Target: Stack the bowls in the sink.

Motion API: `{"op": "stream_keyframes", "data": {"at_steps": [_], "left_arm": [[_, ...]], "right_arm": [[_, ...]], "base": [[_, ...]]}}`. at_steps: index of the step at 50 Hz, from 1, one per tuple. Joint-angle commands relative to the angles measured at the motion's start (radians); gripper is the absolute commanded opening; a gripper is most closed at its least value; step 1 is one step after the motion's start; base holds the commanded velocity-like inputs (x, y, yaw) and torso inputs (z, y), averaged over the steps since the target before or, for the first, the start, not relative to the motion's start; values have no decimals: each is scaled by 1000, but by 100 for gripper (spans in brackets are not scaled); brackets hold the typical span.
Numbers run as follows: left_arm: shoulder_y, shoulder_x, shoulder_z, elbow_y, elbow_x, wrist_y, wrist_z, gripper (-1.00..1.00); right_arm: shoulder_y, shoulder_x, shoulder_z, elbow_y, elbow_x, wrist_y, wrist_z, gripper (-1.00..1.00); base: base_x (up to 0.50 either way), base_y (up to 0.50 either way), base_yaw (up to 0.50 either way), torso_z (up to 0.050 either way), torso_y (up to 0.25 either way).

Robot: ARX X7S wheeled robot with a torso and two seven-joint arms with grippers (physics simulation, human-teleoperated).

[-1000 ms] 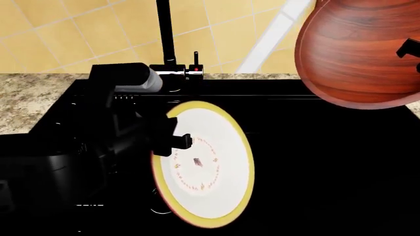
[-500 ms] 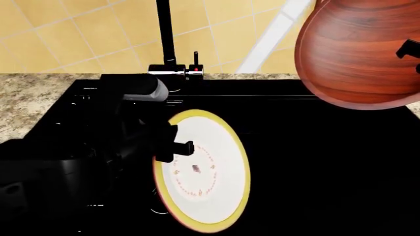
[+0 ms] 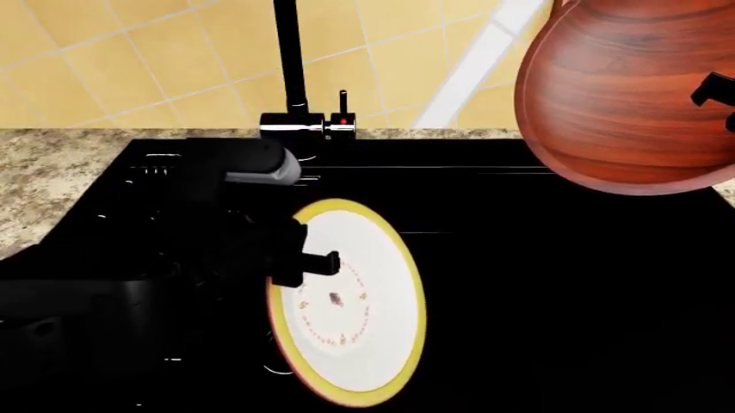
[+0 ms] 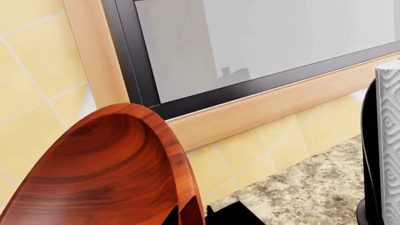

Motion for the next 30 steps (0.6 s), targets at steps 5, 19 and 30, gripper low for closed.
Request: {"op": "stream_keyframes", "data": {"at_steps": [5,19,30], "left_arm": [[-15,23,19,-27,21,-16,-3,-100],[-24,44,49,-60,45,-41,-8,-100],[-25,61,69,-79,64,-54,-1,-100]], "right_arm": [[14,-4,17,0,-15,6,-2,-100],[15,-6,21,6,-14,11,-6,-100],[14,-5,24,8,-13,12,-10,-100]], "base": [[0,0,0,0,2],[0,0,0,0,1],[0,0,0,1,1]]}}
